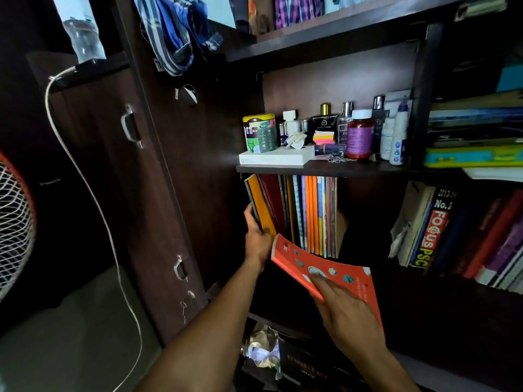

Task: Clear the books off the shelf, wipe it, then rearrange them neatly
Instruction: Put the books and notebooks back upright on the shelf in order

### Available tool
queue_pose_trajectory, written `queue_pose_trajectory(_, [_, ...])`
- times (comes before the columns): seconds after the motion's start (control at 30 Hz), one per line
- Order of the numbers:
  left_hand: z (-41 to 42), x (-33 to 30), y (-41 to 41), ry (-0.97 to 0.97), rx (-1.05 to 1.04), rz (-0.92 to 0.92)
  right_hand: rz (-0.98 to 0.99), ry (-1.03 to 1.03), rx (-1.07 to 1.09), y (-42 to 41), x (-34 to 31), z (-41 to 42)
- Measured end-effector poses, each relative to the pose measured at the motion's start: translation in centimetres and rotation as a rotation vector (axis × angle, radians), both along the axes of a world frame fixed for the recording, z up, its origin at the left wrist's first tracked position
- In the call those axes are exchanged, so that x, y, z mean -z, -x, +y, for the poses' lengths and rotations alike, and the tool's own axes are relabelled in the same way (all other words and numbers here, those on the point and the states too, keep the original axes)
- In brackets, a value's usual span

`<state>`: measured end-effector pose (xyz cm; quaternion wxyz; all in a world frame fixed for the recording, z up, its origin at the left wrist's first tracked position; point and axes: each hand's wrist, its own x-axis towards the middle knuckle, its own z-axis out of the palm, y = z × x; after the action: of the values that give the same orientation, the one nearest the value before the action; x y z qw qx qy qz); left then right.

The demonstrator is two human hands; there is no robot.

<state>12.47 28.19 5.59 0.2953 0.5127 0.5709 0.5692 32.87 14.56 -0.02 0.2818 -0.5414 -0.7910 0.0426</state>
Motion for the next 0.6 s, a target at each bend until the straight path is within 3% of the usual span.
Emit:
queue_pose_trajectory(0.37, [3.6,-2.8,-1.2,0.12,0.332,0.146,0.034,0.034,0.014,-0.1,0.0,0.2])
queue_pose_trajectory(0.5, [4.6,-4.0,-0.9,0.292,0.324,0.262,0.008,0.037,0.009,-0.1,0.1,0.1])
queue_pose_trajectory(0.6, [4.6,-4.3,-0.9,0.32,0.318,0.244,0.022,0.028,0.011,0.0,-0.3,0.0])
